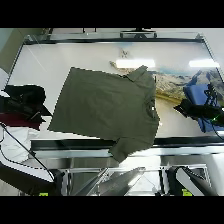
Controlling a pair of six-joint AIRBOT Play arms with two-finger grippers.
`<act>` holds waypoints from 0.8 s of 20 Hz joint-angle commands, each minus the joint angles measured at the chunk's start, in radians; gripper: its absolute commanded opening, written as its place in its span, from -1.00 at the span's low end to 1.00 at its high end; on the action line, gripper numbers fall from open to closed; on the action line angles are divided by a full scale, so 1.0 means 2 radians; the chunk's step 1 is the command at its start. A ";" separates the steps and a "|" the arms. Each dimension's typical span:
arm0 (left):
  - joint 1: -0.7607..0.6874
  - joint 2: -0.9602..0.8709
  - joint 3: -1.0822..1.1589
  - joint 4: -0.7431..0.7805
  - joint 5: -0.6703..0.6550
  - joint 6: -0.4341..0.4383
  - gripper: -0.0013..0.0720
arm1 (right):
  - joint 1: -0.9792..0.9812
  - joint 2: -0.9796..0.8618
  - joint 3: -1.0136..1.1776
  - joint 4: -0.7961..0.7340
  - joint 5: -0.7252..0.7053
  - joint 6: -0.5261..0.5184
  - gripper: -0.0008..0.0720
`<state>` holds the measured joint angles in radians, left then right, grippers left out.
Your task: Fold the shirts.
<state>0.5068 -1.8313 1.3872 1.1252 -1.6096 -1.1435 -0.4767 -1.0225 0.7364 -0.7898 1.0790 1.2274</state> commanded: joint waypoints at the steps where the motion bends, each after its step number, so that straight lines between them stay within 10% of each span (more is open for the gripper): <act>1: -0.013 -0.003 -0.036 0.004 -0.005 0.007 0.92 | -0.001 0.005 -0.005 -0.002 0.002 0.000 -0.94; 4: -0.026 -0.002 -0.058 -0.001 -0.025 0.010 0.92 | -0.001 0.005 -0.005 -0.003 0.015 -0.004 -0.94; 9: -0.043 -0.003 -0.057 -0.001 -0.018 0.029 -0.76 | -0.001 0.010 -0.009 -0.089 0.046 0.044 -0.94; 11: -0.049 -0.002 -0.041 -0.001 -0.020 0.033 -0.94 | -0.001 0.021 -0.029 -0.116 0.050 0.082 -0.93; 12: -0.050 -0.002 -0.036 -0.001 -0.021 0.033 -0.94 | 0.000 0.023 -0.047 -0.110 0.063 0.095 -0.72; 14: -0.050 -0.002 -0.031 -0.001 -0.028 0.032 -0.92 | 0.000 0.021 -0.088 -0.092 0.077 0.097 0.48; 16: -0.050 0.001 -0.031 -0.002 -0.035 0.031 -0.92 | 0.002 0.018 -0.135 -0.061 0.066 0.093 0.44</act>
<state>0.4099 -1.8347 1.3155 1.1255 -1.6600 -1.0836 -0.4763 -0.9859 0.5690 -0.9558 1.1992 1.3888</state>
